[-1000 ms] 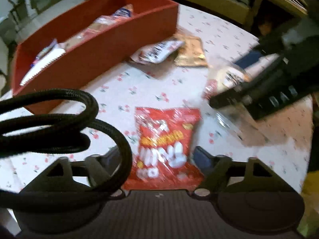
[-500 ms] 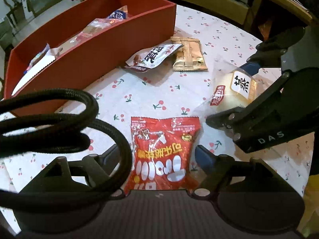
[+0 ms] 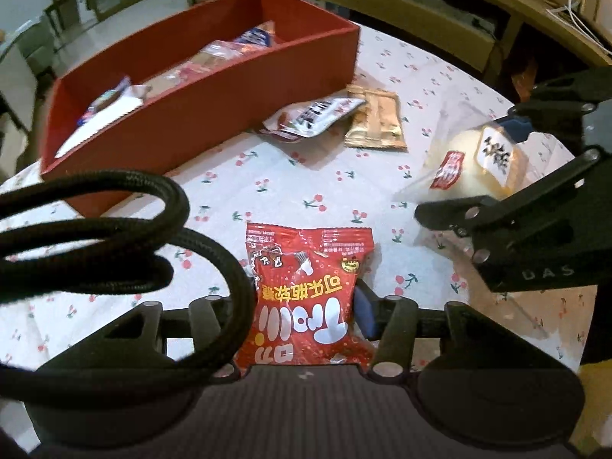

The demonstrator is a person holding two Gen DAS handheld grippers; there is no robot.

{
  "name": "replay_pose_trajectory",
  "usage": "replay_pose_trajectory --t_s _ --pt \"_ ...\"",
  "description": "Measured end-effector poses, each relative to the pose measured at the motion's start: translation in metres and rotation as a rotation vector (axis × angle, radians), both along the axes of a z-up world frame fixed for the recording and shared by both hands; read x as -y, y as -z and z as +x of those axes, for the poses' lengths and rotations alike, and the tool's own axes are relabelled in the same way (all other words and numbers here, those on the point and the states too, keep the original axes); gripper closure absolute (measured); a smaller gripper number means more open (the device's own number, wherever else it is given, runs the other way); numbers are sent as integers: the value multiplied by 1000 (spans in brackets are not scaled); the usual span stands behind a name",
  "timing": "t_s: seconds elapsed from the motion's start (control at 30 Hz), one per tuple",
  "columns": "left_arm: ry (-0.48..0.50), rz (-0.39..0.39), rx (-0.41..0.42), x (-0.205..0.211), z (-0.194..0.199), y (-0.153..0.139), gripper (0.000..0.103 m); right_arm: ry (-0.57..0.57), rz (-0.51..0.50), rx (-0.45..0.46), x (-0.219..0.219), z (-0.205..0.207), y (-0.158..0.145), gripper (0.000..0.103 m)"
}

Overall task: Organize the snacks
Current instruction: 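Grasp the red snack pack with the left tool while the right grasps the steamed-cake pack, then carry the red snack pack and steamed-cake pack up over the red box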

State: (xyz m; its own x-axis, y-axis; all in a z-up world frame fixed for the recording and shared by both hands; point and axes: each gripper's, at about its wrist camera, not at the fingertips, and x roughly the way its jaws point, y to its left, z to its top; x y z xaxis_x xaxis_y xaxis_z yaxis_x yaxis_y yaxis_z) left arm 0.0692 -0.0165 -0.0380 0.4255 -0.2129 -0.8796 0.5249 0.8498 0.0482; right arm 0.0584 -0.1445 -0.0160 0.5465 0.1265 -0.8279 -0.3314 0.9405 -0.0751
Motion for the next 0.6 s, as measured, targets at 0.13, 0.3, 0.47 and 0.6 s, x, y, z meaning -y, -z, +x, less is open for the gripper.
replay_pose_trajectory --t_s 0.13,0.3,0.47,0.6 --pt "-70 -17 40 -8 -8 -15 43 7 32 49 -1 -7 -14 19" --pt "-168 -13 113 -13 -16 -47 43 12 61 133 -3 -16 -38 19" --pt "-198 -20 196 -6 -21 -81 43 40 102 225 -3 -26 -67 19" --pt "-201 -49 232 -6 -14 -92 43 83 131 244 2 -21 -75 19"
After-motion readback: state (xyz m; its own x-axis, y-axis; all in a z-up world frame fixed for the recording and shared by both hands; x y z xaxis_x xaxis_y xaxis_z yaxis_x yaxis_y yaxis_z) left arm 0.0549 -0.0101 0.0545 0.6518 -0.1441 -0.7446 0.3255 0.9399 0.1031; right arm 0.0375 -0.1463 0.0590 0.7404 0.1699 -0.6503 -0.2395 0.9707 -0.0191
